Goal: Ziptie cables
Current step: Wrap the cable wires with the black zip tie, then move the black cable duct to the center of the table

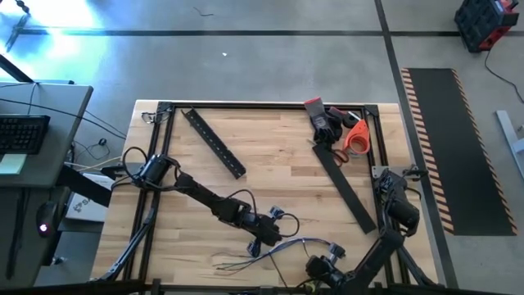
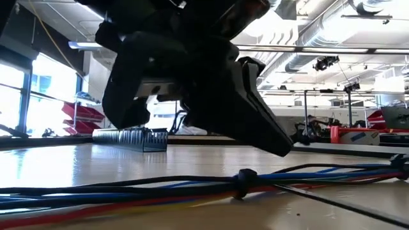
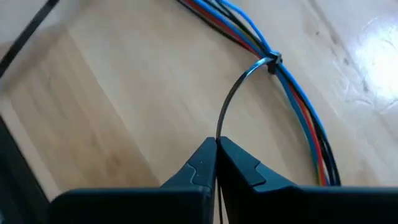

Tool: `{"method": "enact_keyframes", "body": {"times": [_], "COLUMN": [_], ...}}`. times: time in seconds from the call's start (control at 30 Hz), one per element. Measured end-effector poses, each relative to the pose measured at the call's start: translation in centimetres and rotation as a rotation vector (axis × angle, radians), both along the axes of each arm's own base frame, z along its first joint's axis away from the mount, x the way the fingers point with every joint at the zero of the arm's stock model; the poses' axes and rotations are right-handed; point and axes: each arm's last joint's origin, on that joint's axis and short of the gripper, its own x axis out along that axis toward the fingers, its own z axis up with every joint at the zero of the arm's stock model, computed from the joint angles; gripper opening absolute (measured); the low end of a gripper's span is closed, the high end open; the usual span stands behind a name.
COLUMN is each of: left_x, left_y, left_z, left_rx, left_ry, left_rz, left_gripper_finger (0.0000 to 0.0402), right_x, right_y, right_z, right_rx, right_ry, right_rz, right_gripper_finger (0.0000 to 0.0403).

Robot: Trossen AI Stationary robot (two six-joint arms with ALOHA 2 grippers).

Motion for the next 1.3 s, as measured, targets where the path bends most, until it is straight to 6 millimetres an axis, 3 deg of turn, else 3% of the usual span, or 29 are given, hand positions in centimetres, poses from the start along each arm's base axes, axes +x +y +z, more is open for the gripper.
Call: {"method": "enact_keyframes", "body": {"times": [0.17,0.33,0.5,0.63,0.83,0.97,1.1,1.3], "left_x": [-0.7,-2.5,-4.3,-5.7,-7.9,-8.3,-9.1,-9.7], "left_y": [-0.4,0.2,3.5,7.5,14.0,16.8,18.4,19.0], "left_z": [1.0,3.9,6.7,8.1,7.7,7.2,6.1,4.3], "left_rx": [0.133,0.197,0.186,0.233,0.492,0.555,0.581,0.585], "left_ry": [-0.027,0.043,0.223,0.380,0.688,0.782,0.841,0.844], "left_rz": [0.132,0.218,0.276,0.364,0.406,0.339,0.247,0.212], "left_gripper_finger": [0.0000,0.0000,0.0001,0.0013,0.0051,0.0074,0.0095,0.0110], "right_x": [0.7,0.9,1.1,0.7,-0.3,-0.7,-0.9,-0.8], "right_y": [-0.5,-0.2,0.9,2.4,3.6,3.9,3.9,3.9], "right_z": [0.0,1.5,4.8,7.4,9.1,9.0,8.6,8.5], "right_rx": [-0.001,-0.018,-0.048,-0.071,-0.103,-0.113,-0.099,-0.086], "right_ry": [0.007,0.023,0.000,-0.104,-0.226,-0.253,-0.247,-0.242], "right_rz": [-0.010,0.008,0.128,0.221,0.274,0.276,0.248,0.249], "right_gripper_finger": [0.0032,0.0121,0.0221,0.0269,0.0275,0.0266,0.0261,0.0259]}}
